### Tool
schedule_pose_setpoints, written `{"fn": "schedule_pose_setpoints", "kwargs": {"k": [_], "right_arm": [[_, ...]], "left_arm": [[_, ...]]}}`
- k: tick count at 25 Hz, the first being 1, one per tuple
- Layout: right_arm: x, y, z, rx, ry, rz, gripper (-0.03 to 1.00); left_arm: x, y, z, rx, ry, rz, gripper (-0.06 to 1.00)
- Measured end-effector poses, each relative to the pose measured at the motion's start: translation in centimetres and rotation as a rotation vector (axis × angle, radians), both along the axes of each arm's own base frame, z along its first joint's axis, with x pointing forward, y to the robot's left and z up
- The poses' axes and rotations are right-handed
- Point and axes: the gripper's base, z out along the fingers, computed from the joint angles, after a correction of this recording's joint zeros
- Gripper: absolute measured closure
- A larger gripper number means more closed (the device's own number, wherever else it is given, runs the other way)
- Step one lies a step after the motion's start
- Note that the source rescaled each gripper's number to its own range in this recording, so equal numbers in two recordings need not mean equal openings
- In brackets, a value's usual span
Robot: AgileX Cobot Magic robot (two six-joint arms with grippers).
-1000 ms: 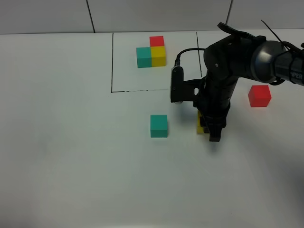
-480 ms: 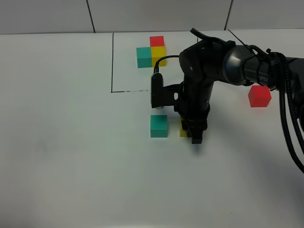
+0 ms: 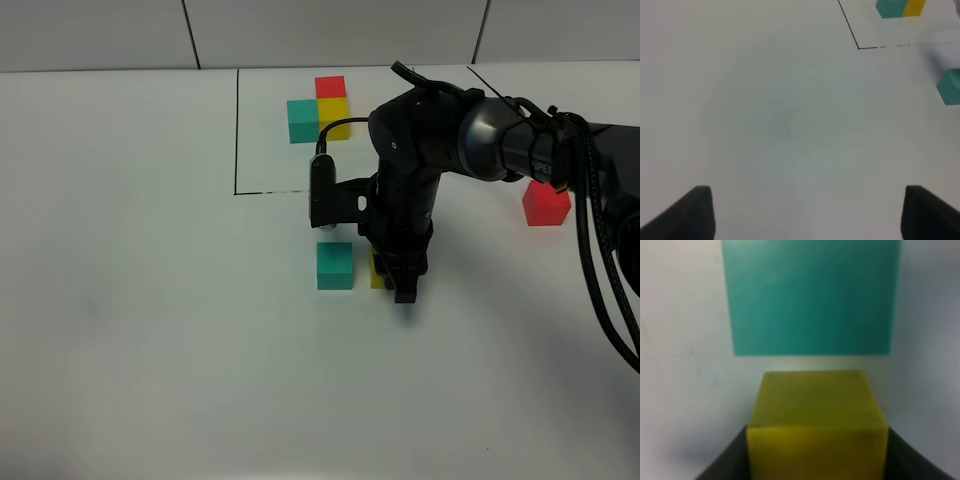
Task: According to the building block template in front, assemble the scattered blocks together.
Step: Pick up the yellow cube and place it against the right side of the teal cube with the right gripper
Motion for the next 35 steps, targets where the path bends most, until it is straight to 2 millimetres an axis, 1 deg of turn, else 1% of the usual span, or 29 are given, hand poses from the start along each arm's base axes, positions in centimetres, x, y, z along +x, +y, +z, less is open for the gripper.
{"fn": "schedule_pose_setpoints", "kwargs": {"k": [7,11,17,35], "right_arm": [[0.1,0.1,0.0,0.009,0.002,0.003,0.95],[0.0,0.5,0.1,0.047,0.008,-0.009,0.95],[-0.2,1.0,0.0,0.057,0.003,0.012,0.95],[-0.2,1.1,0.0,0.058,0.003,0.016,0.95]], "left_arm": [[0.0,0.0,0.0,0.000,0.000,0.000,0.14],[0.0,0.0,0.0,0.000,0.000,0.000,0.14],[0.0,0.0,0.0,0.000,0.000,0.000,0.14],[0.0,0.0,0.0,0.000,0.000,0.000,0.14]]}}
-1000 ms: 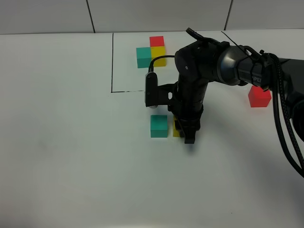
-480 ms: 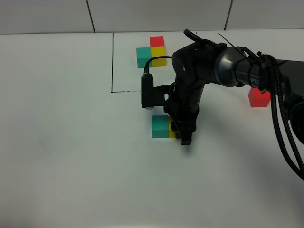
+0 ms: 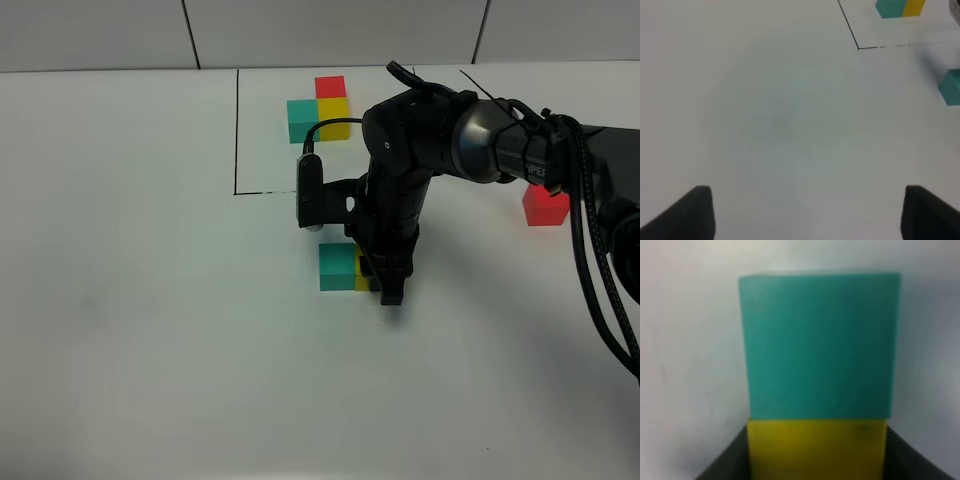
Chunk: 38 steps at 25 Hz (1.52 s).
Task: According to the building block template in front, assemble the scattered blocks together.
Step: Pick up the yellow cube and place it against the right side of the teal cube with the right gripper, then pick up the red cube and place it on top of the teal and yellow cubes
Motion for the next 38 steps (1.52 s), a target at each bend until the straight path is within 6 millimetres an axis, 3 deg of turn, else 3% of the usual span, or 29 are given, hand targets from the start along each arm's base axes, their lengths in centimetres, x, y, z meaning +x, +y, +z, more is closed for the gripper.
{"fn": "schedule_pose_setpoints", "kwargs": {"k": [19,22,25,31,34,38], "right_arm": [[0.0,0.0,0.0,0.001,0.001,-0.012,0.93],[-0.1,0.2,-0.5,0.008,0.014,-0.025,0.77],[-0.1,0.2,-0.5,0.005,0.019,-0.026,0.51],[-0.1,-0.3,1.8,-0.002,-0.025,-0.096,0.12],[0.0,-1.3,4.0,-0.040,-0.072,-0.179,0.03],[1.6,-4.4,7.0,-0.024,-0.176,-0.433,0.00]], "left_arm": [[0.0,0.0,0.0,0.000,0.000,0.000,0.14],[0.0,0.0,0.0,0.000,0.000,0.000,0.14],[0.0,0.0,0.0,0.000,0.000,0.000,0.14],[0.0,0.0,0.0,0.000,0.000,0.000,0.14],[0.0,0.0,0.0,0.000,0.000,0.000,0.14],[0.0,0.0,0.0,0.000,0.000,0.000,0.14]]}}
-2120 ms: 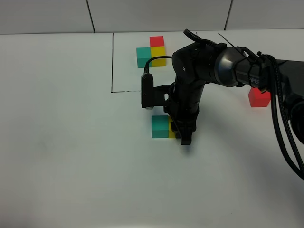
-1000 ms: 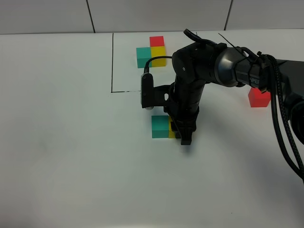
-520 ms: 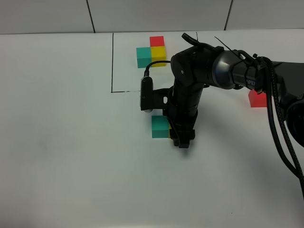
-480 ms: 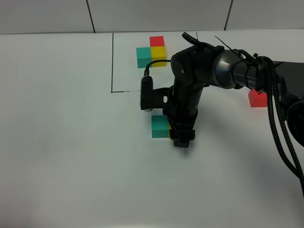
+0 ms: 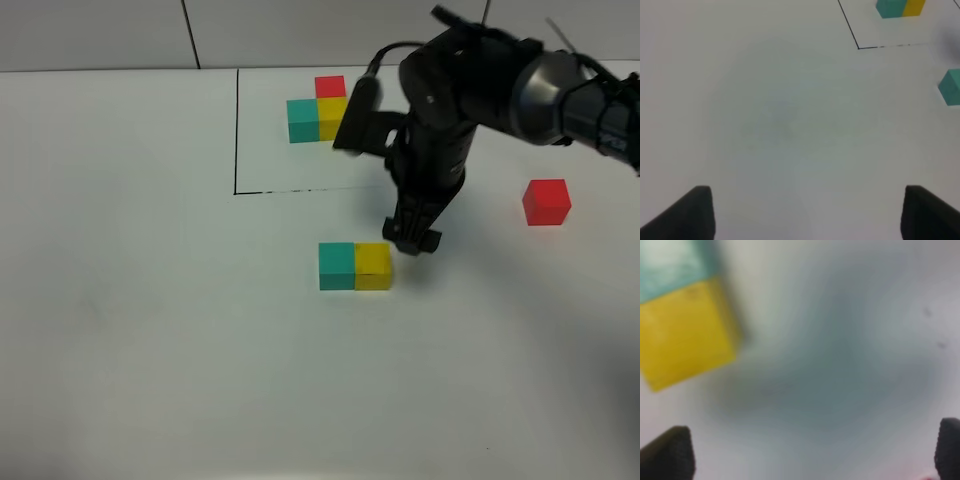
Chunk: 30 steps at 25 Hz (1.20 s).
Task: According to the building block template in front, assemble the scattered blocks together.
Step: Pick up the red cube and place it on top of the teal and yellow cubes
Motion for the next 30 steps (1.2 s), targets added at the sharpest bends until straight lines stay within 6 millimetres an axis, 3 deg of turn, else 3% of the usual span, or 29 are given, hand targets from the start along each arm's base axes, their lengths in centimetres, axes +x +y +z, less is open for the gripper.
{"fn": "schedule_pose_setpoints", "kwargs": {"k": [4,8,12,15,22,30], "right_arm": [[2.6,-5.0,1.7,0.093,-0.114,-0.410,0.00],[4.3,-10.5,1.8,0.161,-0.145,-0.795,0.00],[4.9,-15.3,1.7,0.193,-0.117,-0.990,0.00],[4.9,-17.5,1.5,0.235,-0.060,-1.060,0.00],[5.0,-18.4,1.0,0.281,-0.007,-1.029,0.00],[5.9,-17.5,-2.6,0.283,0.052,-0.980,0.00]], "left_arm": [[0.0,0.0,0.0,0.000,0.000,0.000,0.14],[0.0,0.0,0.0,0.000,0.000,0.000,0.14],[0.0,0.0,0.0,0.000,0.000,0.000,0.14],[0.0,0.0,0.0,0.000,0.000,0.000,0.14],[0.0,0.0,0.0,0.000,0.000,0.000,0.14],[0.0,0.0,0.0,0.000,0.000,0.000,0.14]]}}
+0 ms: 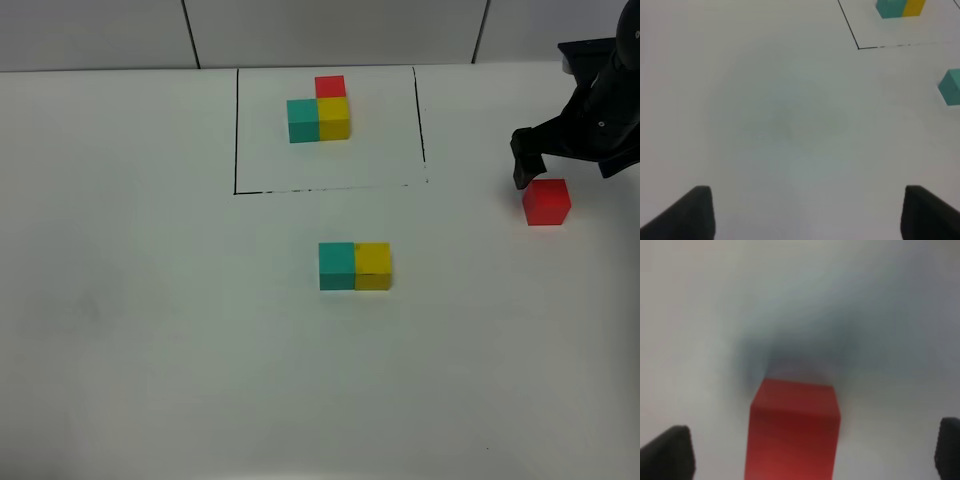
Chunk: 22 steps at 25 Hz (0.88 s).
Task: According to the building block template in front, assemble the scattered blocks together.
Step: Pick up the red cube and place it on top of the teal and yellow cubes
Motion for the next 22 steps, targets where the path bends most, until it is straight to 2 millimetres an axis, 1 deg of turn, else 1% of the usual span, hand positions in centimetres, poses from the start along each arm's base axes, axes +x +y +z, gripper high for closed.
{"fn": "schedule_pose_setpoints", "kwargs": {"k": [3,10,13,15,17,18,19,20,22], "right_arm": [[0.2,0.0,-1.2,0.000,0.014,-0.001,0.00],[0.7,0.0,-2.8,0.000,0.014,-0.004,0.00],[0.8,0.0,-4.0,-0.001,0.029,-0.004,0.03],[0.8,0.0,-4.7,-0.003,0.044,-0.004,0.07],[0.9,0.0,-4.8,-0.005,0.040,-0.003,0.16],[0.9,0.0,-4.8,-0.006,0.039,-0.002,0.23],[0.9,-0.1,-4.8,-0.006,0.037,-0.002,0.33],[0.9,-0.1,-4.8,-0.006,0.037,-0.002,0.47],[0.9,-0.1,-4.8,-0.004,0.035,-0.007,0.81]], "left_arm": [[0.0,0.0,0.0,0.000,0.000,0.000,0.14],[0.0,0.0,0.0,0.000,0.000,0.000,0.14],[0.0,0.0,0.0,0.000,0.000,0.000,0.14],[0.0,0.0,0.0,0.000,0.000,0.000,0.14],[0.0,0.0,0.0,0.000,0.000,0.000,0.14],[0.0,0.0,0.0,0.000,0.000,0.000,0.14],[0.0,0.0,0.0,0.000,0.000,0.000,0.14],[0.0,0.0,0.0,0.000,0.000,0.000,0.14],[0.0,0.0,0.0,0.000,0.000,0.000,0.14]]}}
